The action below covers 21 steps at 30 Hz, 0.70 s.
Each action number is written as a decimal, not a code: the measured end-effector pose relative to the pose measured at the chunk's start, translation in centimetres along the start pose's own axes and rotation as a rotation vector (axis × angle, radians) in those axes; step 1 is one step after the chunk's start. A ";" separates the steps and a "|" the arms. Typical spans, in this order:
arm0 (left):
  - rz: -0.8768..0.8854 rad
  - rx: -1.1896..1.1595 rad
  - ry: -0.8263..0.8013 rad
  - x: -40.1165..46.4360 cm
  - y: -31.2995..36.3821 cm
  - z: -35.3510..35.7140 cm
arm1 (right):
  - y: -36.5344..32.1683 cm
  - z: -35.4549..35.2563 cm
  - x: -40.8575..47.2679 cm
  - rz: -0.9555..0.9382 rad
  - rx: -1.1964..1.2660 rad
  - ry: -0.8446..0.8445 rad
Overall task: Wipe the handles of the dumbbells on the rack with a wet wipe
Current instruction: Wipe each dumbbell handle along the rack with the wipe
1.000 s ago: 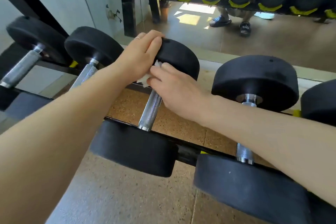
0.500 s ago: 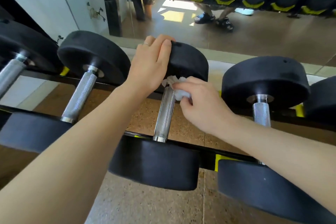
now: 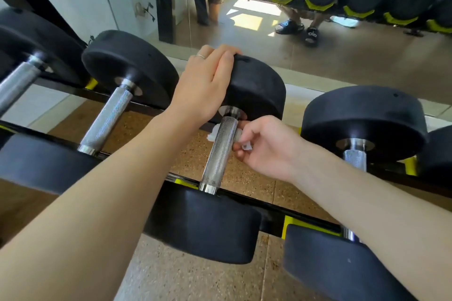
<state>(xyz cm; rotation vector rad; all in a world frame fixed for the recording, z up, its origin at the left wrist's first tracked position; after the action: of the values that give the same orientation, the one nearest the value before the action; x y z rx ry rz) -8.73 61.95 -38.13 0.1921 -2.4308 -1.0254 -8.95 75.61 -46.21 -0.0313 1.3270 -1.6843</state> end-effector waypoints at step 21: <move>-0.053 -0.053 -0.006 -0.1 0.3 -0.1 | -1.1 0.2 -2.2 -0.294 -0.298 0.328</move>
<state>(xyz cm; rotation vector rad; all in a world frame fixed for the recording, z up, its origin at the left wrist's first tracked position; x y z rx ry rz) -8.52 62.09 -37.91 0.2373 -2.4122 -1.1138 -8.33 76.86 -44.22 -0.1339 1.8900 -1.7693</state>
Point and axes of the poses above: each hand's wrist, its own x-axis towards the middle knuckle, its own z-axis out of the palm, y = z × x, the point moved 6 cm from there along x, towards the middle knuckle, and after that the axes turned 3 degrees about -y, right-handed, at the moved point
